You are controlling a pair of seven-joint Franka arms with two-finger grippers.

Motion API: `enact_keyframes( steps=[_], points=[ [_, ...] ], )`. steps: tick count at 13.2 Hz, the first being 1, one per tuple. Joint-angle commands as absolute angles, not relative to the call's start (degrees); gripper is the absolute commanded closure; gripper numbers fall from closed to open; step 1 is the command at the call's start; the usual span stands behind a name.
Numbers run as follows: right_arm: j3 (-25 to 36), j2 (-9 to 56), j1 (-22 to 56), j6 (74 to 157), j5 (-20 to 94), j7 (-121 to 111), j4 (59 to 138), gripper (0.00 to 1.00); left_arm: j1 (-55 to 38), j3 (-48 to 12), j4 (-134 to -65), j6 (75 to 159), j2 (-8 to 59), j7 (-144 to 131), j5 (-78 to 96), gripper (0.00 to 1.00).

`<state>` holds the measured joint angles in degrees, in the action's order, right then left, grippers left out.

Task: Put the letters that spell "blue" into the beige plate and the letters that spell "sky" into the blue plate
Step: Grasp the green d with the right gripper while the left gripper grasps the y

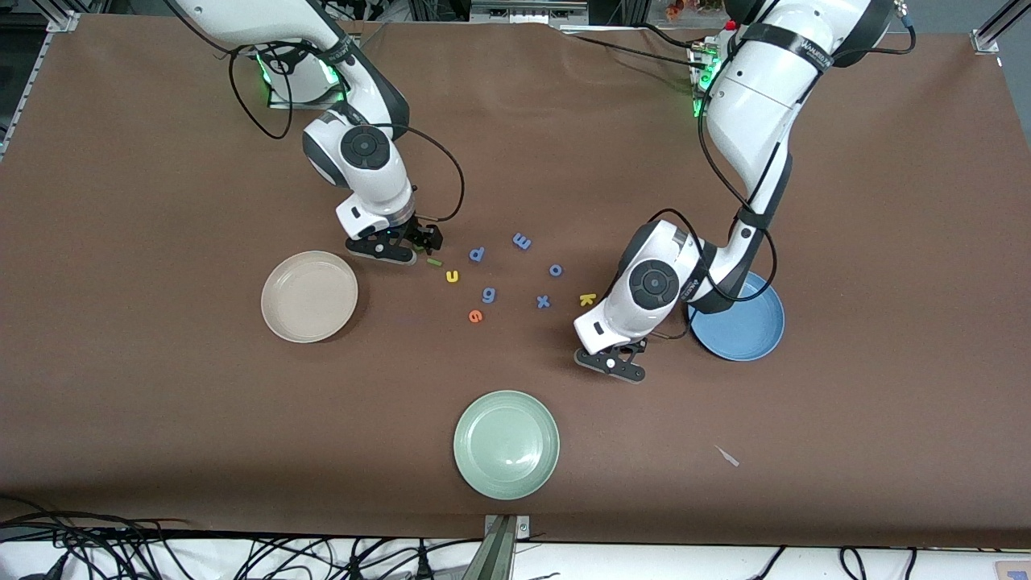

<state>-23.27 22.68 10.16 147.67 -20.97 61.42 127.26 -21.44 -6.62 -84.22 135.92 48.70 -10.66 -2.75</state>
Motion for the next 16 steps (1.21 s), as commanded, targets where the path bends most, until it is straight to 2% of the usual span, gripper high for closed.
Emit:
enact_keyframes(
  steps=[1, 6, 9, 12, 14, 16],
  points=[
    [-23.6, 24.9, 10.3, 150.4, -23.1, 65.5, 127.6, 0.00, -20.1, -6.5, -83.8, 132.7, 46.2, -10.7, -4.7, 1.00],
    [-24.3, 28.9, 10.5, 152.5, -35.4, 77.7, 127.6, 0.01, -17.1, -6.4, -83.8, 122.7, 40.9, -9.8, -4.7, 1.00],
    [-24.3, 27.4, 10.5, 152.1, -35.4, 78.3, 129.0, 0.01, -13.6, -6.5, -83.9, 117.6, 38.9, -3.6, -4.7, 1.00],
    [-24.3, 25.8, 10.5, 151.6, -35.4, 77.0, 129.5, 0.13, -11.1, -6.4, -84.5, 115.2, 37.7, 2.8, -4.7, 1.00],
    [-24.3, 25.1, 10.5, 151.3, -35.4, 77.0, 130.0, 0.26, -9.3, -6.3, -84.5, 111.4, 37.6, 5.8, -4.8, 1.00],
    [-24.3, 25.0, 10.4, 151.2, -35.4, 77.2, 130.3, 0.32, -8.2, -6.3, -85.1, 107.2, 37.6, 6.8, -5.2, 1.00]
  ],
)
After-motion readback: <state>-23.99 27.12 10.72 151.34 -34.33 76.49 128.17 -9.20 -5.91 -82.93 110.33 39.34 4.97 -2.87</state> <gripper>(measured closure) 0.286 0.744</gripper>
